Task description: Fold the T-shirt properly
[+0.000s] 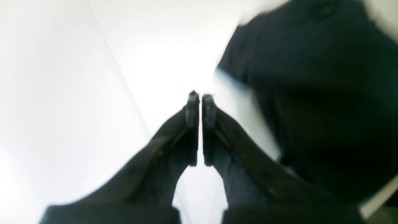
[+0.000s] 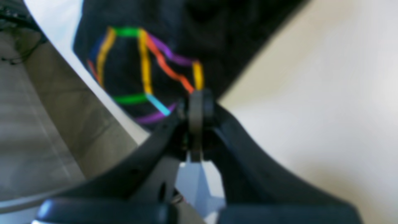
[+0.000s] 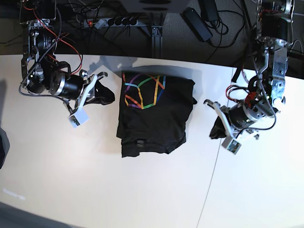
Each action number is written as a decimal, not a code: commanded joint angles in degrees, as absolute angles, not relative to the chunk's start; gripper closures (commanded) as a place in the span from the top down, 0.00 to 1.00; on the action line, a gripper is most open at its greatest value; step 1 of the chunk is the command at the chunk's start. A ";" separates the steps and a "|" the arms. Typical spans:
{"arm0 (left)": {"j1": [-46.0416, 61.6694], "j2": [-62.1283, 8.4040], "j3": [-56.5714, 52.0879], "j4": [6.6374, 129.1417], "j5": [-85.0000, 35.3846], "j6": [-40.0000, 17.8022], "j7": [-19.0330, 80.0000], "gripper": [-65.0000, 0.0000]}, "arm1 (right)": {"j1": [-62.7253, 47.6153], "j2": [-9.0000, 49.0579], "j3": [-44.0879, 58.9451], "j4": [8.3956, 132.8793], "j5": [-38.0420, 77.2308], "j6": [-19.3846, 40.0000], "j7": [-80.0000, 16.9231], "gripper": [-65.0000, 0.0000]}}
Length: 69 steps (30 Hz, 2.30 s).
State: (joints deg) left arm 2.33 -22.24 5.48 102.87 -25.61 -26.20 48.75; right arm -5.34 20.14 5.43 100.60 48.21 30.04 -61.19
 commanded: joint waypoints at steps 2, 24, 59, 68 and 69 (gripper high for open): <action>4.91 -23.92 2.68 107.37 -26.59 -26.17 47.00 0.03 | -6.39 21.93 8.29 102.28 50.57 34.44 -60.51 0.00; 47.13 -27.62 -15.88 114.39 -33.65 -26.39 52.12 0.03 | -37.85 24.05 17.19 104.38 54.19 34.39 -63.44 0.00; 16.34 -18.37 14.81 41.08 -19.90 -18.15 47.11 0.00 | -20.73 18.79 17.06 43.03 28.77 20.03 -60.90 0.00; 4.08 -13.41 23.75 28.84 -18.41 -15.59 41.25 0.00 | -11.25 11.97 17.08 36.01 23.20 17.15 -56.58 0.00; 2.98 -12.93 24.16 28.12 -18.41 -15.59 41.95 0.00 | -10.28 11.25 17.08 36.03 22.06 16.40 -56.55 0.00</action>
